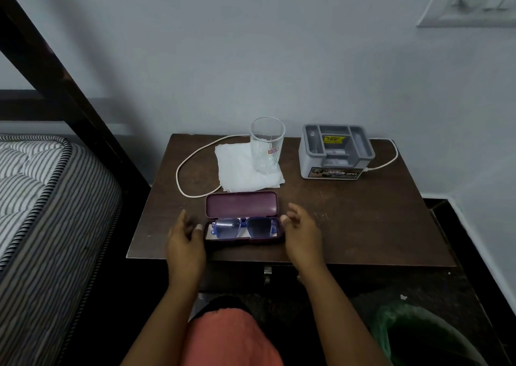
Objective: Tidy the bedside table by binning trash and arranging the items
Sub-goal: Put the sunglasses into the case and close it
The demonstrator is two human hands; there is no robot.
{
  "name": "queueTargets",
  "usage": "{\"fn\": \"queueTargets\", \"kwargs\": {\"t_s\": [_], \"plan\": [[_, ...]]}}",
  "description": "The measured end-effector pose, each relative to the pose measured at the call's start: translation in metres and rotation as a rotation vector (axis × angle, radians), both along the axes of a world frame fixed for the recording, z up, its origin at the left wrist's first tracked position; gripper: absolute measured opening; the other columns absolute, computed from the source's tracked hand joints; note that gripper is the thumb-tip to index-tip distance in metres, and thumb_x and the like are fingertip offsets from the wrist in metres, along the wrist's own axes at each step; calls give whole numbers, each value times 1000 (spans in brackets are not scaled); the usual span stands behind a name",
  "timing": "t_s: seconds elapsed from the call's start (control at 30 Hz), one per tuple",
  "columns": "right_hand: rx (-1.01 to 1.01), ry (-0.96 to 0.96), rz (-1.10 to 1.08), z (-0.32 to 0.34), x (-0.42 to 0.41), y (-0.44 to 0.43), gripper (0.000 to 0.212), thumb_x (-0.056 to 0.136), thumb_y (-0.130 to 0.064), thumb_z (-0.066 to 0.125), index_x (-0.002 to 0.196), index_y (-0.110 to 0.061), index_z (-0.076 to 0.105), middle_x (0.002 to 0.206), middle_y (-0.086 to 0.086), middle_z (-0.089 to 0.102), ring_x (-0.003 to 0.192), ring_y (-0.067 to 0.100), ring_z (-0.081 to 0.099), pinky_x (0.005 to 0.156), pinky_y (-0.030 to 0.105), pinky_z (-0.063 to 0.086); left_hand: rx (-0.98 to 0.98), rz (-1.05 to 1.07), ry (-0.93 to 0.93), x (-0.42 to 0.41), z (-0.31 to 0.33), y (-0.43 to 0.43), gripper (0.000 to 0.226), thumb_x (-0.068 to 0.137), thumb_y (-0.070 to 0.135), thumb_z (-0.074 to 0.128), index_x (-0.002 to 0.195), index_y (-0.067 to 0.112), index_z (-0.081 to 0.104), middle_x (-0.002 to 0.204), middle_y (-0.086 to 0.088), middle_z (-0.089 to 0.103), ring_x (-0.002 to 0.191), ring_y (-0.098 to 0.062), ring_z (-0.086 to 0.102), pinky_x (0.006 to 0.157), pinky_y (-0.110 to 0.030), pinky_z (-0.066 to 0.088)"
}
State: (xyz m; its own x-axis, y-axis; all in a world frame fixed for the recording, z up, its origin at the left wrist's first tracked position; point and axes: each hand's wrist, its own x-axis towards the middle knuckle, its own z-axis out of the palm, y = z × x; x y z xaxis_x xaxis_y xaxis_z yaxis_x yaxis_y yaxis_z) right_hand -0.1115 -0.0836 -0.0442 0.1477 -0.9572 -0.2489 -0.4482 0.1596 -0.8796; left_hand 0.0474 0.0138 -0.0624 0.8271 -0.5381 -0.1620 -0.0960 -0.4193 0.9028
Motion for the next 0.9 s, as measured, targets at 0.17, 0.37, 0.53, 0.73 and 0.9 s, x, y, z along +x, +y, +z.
{"fn": "queueTargets", "kwargs": {"t_s": [0.17,0.37,0.53,0.73,0.9], "plan": [[154,-100,60,-7,5,-5,47,94,-3,41,139,-19,41,133,2,52,116,19,53,99,46,46,-26,-80,172,5,-6,-9,35,95,5,44,126,12,57,125,-8,61,118,-23,55,107,-41,40],[228,-245,70,-8,1,-7,55,89,6,42,133,-27,50,128,-1,55,110,18,59,95,45,50,-125,-124,303,1,-3,-10,42,94,-5,35,119,15,62,107,0,69,100,-18,63,87,-31,52],[277,-397,44,10,-9,-7,52,91,10,39,120,-29,58,106,-4,59,92,10,58,68,26,52,-214,-134,437,-5,6,-4,45,95,-5,35,128,18,55,117,2,64,94,-5,62,66,-11,53],[291,-466,-67,14,-13,-3,39,93,7,41,107,-21,63,102,-7,64,90,9,61,62,23,55,-268,-60,540,-11,10,-1,32,97,2,40,121,17,54,109,0,63,92,-9,59,68,-20,53],[335,-489,-147,13,-8,-1,25,95,-11,44,87,-22,65,94,-1,64,86,10,59,73,28,51,-297,-35,578,-16,14,-5,23,99,16,38,97,25,59,97,3,64,86,-9,59,67,-20,54]]}}
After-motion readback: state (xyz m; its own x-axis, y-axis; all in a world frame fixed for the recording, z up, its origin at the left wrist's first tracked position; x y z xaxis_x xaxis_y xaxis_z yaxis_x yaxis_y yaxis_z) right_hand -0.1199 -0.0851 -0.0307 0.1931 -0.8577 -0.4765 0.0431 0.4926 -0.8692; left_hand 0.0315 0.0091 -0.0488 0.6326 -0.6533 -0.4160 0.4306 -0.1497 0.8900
